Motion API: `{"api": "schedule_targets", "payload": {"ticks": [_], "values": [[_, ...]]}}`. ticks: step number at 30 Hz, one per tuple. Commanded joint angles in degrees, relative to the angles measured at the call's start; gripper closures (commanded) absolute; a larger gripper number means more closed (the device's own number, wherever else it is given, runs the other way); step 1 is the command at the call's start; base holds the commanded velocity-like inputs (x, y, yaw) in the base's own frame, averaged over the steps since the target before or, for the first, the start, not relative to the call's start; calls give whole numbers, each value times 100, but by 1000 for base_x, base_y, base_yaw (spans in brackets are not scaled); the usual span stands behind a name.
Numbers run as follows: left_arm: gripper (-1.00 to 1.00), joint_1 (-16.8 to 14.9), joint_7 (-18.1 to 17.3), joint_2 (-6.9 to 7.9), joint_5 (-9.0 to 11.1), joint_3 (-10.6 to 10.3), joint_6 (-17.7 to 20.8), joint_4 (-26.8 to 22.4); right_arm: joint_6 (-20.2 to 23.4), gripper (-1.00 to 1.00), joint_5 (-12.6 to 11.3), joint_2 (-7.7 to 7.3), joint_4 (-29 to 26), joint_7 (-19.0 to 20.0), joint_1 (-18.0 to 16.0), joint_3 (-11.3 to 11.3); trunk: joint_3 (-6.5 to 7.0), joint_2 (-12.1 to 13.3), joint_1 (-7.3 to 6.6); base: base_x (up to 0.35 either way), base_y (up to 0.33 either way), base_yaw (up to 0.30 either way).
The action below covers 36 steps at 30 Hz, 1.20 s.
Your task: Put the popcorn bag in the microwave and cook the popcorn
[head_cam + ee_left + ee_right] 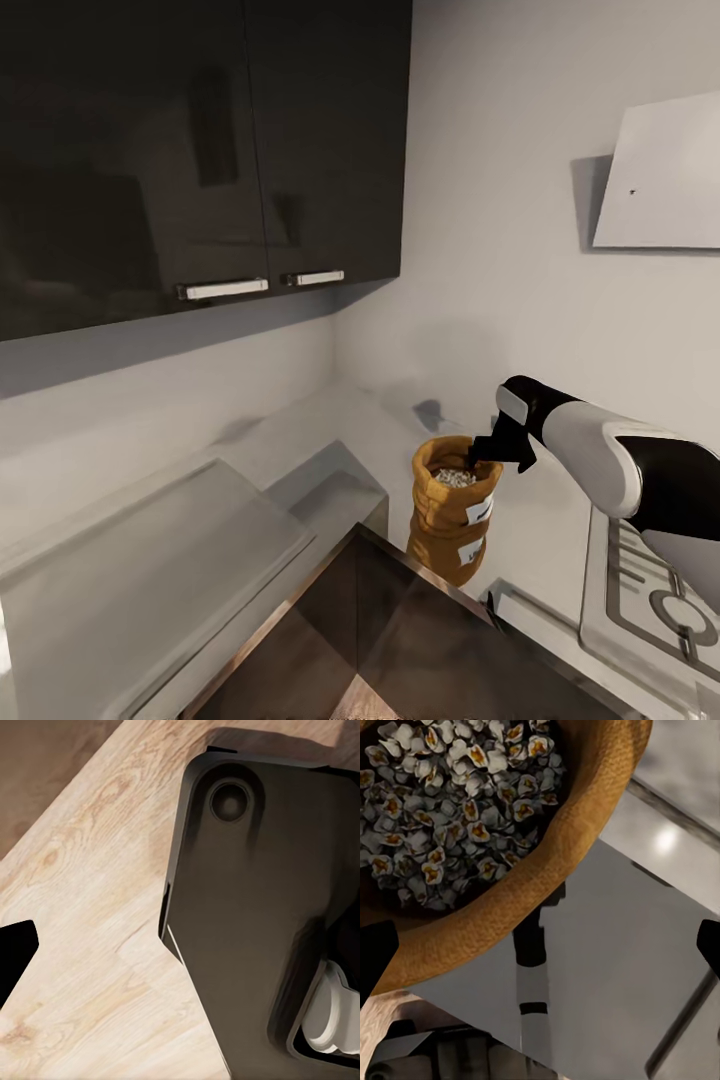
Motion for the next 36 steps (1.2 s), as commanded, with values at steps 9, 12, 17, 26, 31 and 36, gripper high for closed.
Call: {"api": "schedule_targets", "payload": {"ticks": [9, 12, 17, 26, 31, 36], "values": [[-100, -1, 7, -1, 5, 23, -3, 0, -2, -100, -27, -20, 10, -52, -4, -24, -85, -5, 2, 0, 0, 0], [-100, -1, 7, -1, 5, 23, -3, -2, -2, -100, -27, -25, 10, -52, -4, -24, -113, -5, 2, 0, 0, 0], [-100, -1, 7, -1, 5, 23, 0, 0, -2, -100, -27, -27, 10, -52, -4, -24, -158, -5, 2, 0, 0, 0], [-100, -1, 7, -1, 5, 29, 5, -2, -2, -100, -27, -27, 10, -52, -4, -24, -241, -5, 2, 22, 0, 0], [-100, -1, 7, 0, 5, 27, -3, 0, -2, -100, -27, -27, 10, -52, -4, -24, -287, -5, 2, 116, -6, 0], [-100, -1, 7, -1, 5, 29, -3, -3, -2, -100, -27, -27, 10, -52, -4, -24, -332, -5, 2, 26, -5, 0]]}}
